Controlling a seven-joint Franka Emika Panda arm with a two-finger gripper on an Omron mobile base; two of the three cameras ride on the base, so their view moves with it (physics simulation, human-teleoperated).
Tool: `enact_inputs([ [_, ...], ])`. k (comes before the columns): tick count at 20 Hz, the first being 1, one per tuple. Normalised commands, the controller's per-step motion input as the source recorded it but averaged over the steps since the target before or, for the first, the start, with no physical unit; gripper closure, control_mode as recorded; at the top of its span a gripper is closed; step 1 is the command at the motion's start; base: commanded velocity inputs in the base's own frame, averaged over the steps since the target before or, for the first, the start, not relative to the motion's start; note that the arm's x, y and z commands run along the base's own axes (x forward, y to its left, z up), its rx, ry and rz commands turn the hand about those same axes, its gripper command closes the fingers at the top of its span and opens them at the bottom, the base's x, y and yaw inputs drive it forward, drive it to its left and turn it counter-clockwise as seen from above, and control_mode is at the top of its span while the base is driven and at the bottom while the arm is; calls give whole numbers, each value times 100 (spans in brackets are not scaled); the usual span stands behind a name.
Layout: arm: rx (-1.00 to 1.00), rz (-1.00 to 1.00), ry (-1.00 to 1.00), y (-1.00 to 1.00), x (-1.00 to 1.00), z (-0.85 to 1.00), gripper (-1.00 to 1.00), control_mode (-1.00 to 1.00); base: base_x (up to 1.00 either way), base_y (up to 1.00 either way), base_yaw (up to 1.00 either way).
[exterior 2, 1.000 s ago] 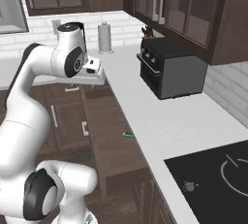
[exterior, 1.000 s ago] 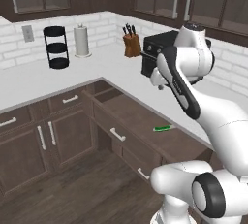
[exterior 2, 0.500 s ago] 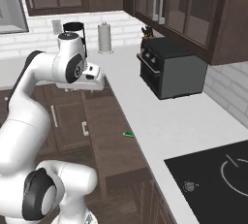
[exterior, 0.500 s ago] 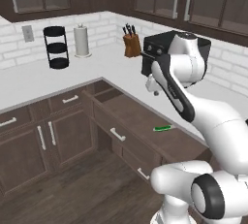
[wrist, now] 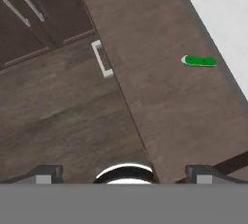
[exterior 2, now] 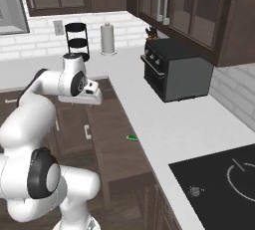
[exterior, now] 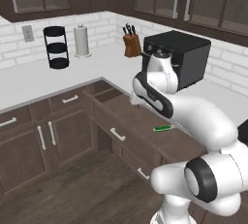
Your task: Pick up the knife from the drawer and place it on the cutting board. Then place the meat from the plate to the cutting board.
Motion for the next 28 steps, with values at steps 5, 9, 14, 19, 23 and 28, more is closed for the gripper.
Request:
enact_inputs([
  [5,-5,0,5,4,81,-90,-100,-100,0,0,0],
  [9,5,0,14,9,52,-73,-100,-100,0,0,0],
  [14,0,0,4,16,50,-79,-100,-100,0,0,0],
  [19,-1,0,0,9,55,-79,-100,-100,0,0,0],
  [23,0,0,0,0,64,-70,-100,-100,0,0,0],
  [28,0,0,2,5,34,-56,-100,-100,0,0,0],
])
